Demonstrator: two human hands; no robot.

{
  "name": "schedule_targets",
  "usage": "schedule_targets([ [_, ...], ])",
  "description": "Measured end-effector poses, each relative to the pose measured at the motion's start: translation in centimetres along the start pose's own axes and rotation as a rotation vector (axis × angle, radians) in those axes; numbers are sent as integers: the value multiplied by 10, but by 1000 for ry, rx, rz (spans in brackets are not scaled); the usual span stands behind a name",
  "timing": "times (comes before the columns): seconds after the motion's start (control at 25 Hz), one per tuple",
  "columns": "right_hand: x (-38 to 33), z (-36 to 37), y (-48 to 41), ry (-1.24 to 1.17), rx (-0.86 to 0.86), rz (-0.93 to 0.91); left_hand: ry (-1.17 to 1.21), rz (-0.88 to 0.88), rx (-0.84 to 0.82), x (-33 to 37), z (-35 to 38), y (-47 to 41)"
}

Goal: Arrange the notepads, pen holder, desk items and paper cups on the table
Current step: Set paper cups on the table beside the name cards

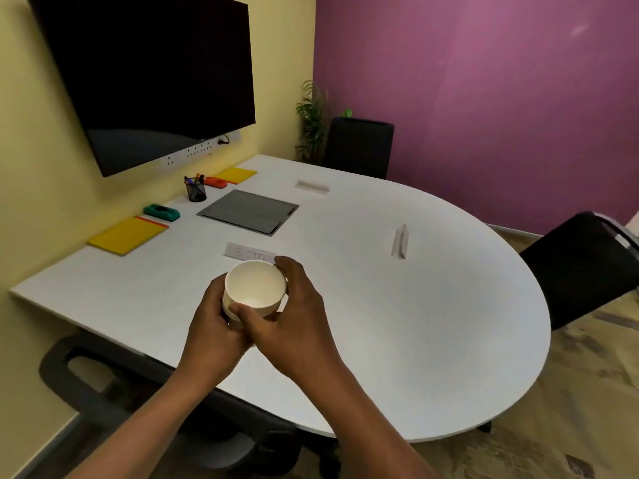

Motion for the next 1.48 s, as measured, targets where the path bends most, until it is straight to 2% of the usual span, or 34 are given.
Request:
schedule_targets([
  [0.32,-21,0,-99,-7,56,-103,6,-43,16,-30,-1,-77],
  [0.48,1,1,-156,74,125,-90,-4,-6,57,-41,6,-103],
  [0.68,79,15,-245,181,88,37,-21,-46,133,-60,17,-136],
  [0.96,226,53,-342,301,-92,231,-24,-81,207,-76,44,-184],
  [1.24,333,92,-379,310,-188,291,2,-103,232,-90,80,-225],
  [1.48,381,104,-380,301,-229,309,-32,-118,279,-99,90,-240],
])
Point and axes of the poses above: each hand's wrist, its own y-axis away from the middle knuckle, its own z-axis out of the palm, x = y × z, the point moved 5 cm from there along -y, towards the middle knuckle, and after that the axes turned 1 degree about -z, right-handed, at the moved point
